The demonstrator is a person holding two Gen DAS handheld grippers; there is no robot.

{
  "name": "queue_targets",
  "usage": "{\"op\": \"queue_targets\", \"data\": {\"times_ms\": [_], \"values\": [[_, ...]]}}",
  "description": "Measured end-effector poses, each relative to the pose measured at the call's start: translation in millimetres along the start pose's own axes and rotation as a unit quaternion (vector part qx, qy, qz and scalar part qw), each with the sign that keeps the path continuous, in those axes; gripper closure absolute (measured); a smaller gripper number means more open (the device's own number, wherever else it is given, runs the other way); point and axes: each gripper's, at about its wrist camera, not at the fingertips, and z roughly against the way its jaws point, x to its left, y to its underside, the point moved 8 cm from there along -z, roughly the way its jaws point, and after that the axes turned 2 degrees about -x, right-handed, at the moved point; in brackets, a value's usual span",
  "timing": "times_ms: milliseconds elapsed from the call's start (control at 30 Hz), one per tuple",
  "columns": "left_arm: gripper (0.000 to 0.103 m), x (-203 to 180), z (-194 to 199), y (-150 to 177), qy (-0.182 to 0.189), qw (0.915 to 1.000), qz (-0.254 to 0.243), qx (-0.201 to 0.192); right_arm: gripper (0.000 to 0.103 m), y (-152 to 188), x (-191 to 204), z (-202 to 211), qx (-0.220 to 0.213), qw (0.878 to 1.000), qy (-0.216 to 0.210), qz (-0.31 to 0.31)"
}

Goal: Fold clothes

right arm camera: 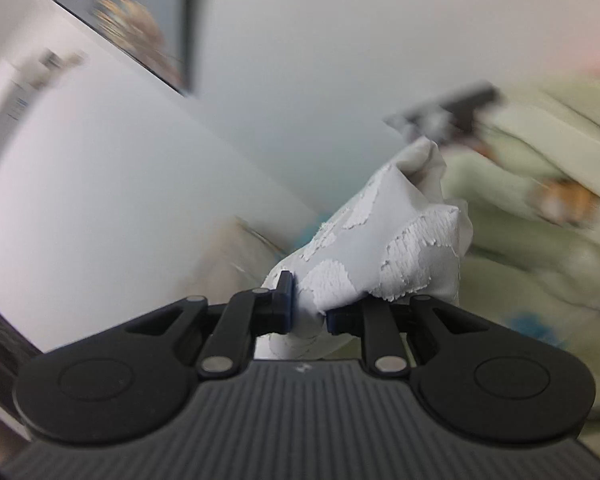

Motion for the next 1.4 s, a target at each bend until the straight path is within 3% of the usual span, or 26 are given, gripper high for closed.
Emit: {"op": "queue_targets", "data": {"times_ms": [133,300,433,467,567,633,767,867,933,967,1000,1067,1233,1400], "values": [[0.08,54.0,11.2,45.6,-0.025,0.9981,-0.017,0.053,0.084,49.2,-63.5,3.4,0.071,0.997,0.031,-0.024],[0.073,90.7,34.0,65.0,-0.049,0.994,-0.051,0.083,0.084,88.6,-82.9,21.4,0.097,0.995,0.031,-0.016],[0.058,96.4,35.6,63.8,-0.082,0.9875,-0.104,0.086,0.083,104.5,-95.5,26.2,0.101,0.993,0.048,-0.035],[0.05,97.9,36.1,63.5,-0.09,0.9852,-0.117,0.087,0.082,102.5,-95.9,26.0,0.104,0.992,0.052,-0.048],[0.027,72.2,47.8,63.0,-0.116,0.9752,-0.173,0.074,0.078,97.3,-94.5,31.2,0.114,0.988,0.07,-0.083],[0.019,55.1,58.6,56.9,-0.122,0.9701,-0.201,0.06,0.077,95.3,-90.0,42.2,0.121,0.984,0.086,-0.101],[0.005,14.7,89.2,46.3,-0.15,0.9534,-0.262,0.014,0.077,93.2,-68.4,74.3,0.127,0.986,0.096,-0.055],[0.001,-18.7,122.8,45.7,-0.146,0.9408,-0.306,-0.014,0.076,86.4,-46.7,98.0,0.125,0.988,0.087,-0.017],[0.0,-40.4,152.5,49.8,-0.142,0.9355,-0.322,-0.032,0.07,78.2,-29.4,117.8,0.108,0.991,0.075,0.016],[0.0,-51.3,168.0,52.2,-0.14,0.933,-0.329,-0.041,0.05,74.1,-20.6,127.7,0.099,0.992,0.069,0.032],[0.0,-60.7,182.7,55.1,-0.136,0.9307,-0.336,-0.05,0.022,70.4,-10.6,138.7,0.081,0.994,0.057,0.051],[0.0,-82.1,213.8,63.3,-0.122,0.9242,-0.355,-0.071,0.002,68.1,10.6,164.6,0.045,0.993,0.038,0.098],[0.0,-121.3,287.1,90.8,-0.1,0.9022,-0.404,-0.112,0.004,75.3,47.0,221.6,-0.01,0.984,0.015,0.177],[0.0,-136.6,331.9,117.4,-0.083,0.8869,-0.433,-0.138,0.004,103.0,64.2,260.4,-0.038,0.972,-0.006,0.233]]}}
